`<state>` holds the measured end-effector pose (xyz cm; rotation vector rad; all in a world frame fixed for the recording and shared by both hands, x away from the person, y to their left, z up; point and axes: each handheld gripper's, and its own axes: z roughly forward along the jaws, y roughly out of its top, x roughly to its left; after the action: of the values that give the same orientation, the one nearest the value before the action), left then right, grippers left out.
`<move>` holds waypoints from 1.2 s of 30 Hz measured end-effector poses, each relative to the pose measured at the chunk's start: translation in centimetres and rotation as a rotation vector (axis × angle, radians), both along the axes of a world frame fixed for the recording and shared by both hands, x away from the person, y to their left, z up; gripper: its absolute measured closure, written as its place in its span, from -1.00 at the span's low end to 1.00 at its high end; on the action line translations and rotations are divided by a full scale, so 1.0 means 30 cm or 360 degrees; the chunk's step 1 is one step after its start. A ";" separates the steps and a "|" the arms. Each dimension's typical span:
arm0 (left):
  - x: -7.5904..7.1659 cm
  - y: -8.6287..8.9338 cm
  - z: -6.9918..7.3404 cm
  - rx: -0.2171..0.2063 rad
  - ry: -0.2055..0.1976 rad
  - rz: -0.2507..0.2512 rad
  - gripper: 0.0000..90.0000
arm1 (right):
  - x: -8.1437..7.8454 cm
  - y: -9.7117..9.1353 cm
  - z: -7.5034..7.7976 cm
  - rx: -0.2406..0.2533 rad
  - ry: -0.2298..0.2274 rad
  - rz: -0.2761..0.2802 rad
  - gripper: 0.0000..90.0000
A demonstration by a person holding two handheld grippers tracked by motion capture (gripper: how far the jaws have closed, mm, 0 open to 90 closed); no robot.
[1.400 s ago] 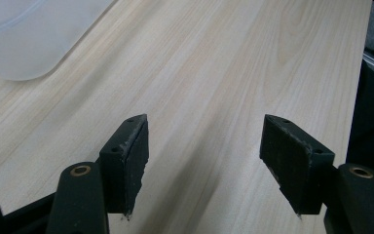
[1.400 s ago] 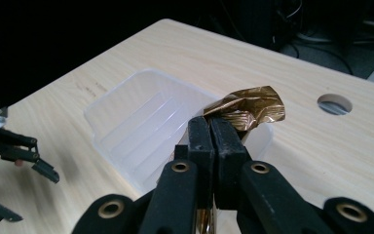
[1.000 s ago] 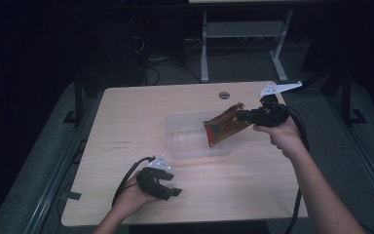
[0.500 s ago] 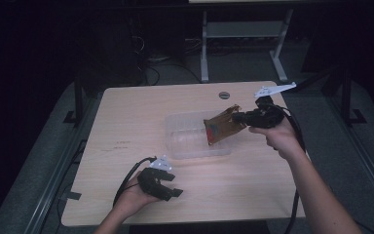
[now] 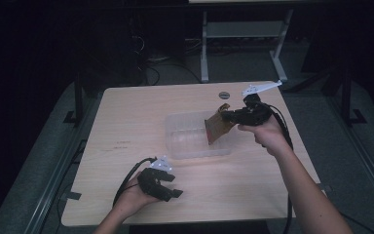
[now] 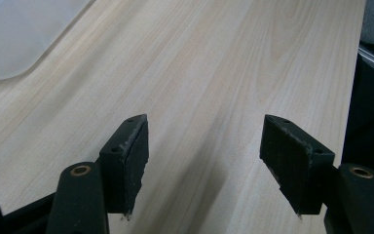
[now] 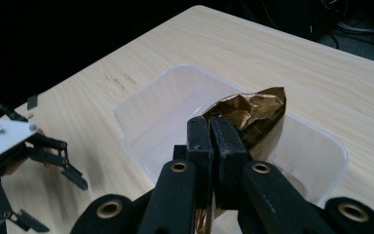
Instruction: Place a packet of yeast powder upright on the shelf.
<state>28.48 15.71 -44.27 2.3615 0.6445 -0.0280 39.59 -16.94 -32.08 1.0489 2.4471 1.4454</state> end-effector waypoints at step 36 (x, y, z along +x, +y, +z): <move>0.003 0.013 0.004 -0.0025 0.0009 0.0049 -0.23 | -0.074 0.015 -0.173 -0.0015 0.0010 0.0203 0.99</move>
<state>28.56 16.09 -44.13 2.3371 0.6809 -0.0263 37.36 -16.48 -37.28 0.9119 2.5652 1.4668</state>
